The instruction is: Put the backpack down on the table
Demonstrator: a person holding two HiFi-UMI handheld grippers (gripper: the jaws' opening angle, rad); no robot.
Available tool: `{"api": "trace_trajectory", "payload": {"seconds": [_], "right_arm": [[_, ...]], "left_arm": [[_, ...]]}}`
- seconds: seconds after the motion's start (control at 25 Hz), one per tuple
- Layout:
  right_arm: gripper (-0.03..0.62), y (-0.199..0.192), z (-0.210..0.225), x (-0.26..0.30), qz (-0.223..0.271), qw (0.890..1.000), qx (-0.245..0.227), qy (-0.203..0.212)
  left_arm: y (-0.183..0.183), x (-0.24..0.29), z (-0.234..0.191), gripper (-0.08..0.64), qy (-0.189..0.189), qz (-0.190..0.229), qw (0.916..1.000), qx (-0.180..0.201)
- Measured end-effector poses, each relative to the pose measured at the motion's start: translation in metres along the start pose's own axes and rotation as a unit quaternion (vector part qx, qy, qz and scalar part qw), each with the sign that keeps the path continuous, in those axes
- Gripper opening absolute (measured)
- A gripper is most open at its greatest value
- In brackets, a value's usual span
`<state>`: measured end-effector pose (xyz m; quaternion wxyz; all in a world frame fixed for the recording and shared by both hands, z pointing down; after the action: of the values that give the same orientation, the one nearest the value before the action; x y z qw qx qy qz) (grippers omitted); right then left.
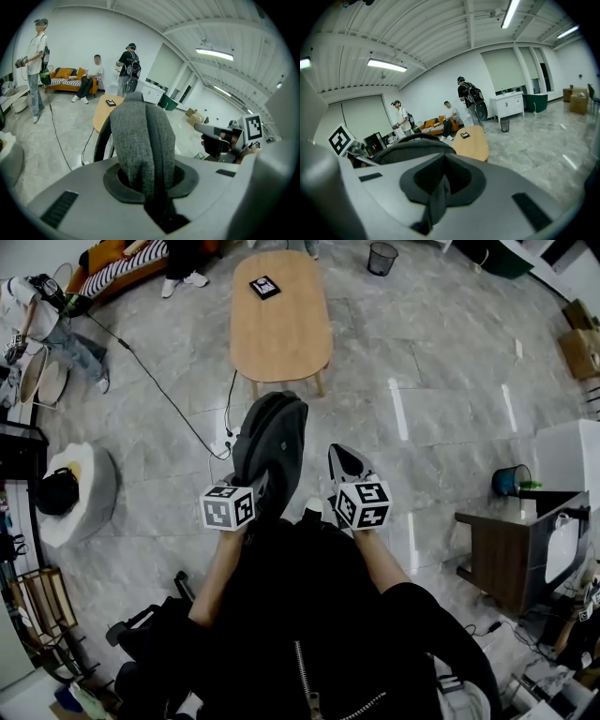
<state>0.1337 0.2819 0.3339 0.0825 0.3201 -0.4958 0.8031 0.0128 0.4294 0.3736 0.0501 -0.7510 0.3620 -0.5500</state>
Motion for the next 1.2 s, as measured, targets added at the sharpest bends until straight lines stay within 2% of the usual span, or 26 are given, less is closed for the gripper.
{"api": "trace_trajectory", "payload": {"seconds": [0.32,0.44,0.64,0.76,1.2], "right_arm": [[0.01,0.015,0.001,0.022,-0.013,1.0,-0.008,0.004],[0.011,0.024,0.001,0.039,-0.018,1.0,-0.008,0.0],[0.011,0.049,0.006,0.073,-0.021,1.0,-0.002,-0.018],[0.011,0.067,0.01,0.092,-0.024,0.999,-0.001,-0.026],[0.011,0.123,-0.007,0.155,-0.03,0.998,-0.014,-0.047]], "left_arm": [[0.059,0.003,-0.007,0.078,0.004,0.028,0.9995,0.017],[0.07,0.011,-0.021,0.078,0.002,0.017,0.9996,0.023],[0.087,0.033,-0.052,0.078,-0.013,-0.004,0.9999,0.009],[0.107,0.044,-0.06,0.078,-0.022,-0.014,0.9993,0.027],[0.174,0.053,-0.111,0.078,-0.054,-0.009,0.9979,0.036]]}}
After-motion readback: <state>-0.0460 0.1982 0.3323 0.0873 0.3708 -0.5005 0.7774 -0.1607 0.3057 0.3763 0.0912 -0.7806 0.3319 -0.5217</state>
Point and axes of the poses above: the fingertips, and each gripper's own axes: x forward along the fingers, z to its right, y out of its top, the point moved 2 cm from there along -x, backward along the fingers, and after that the axes turned 13 degrees about -z, right-handed, at the moved point
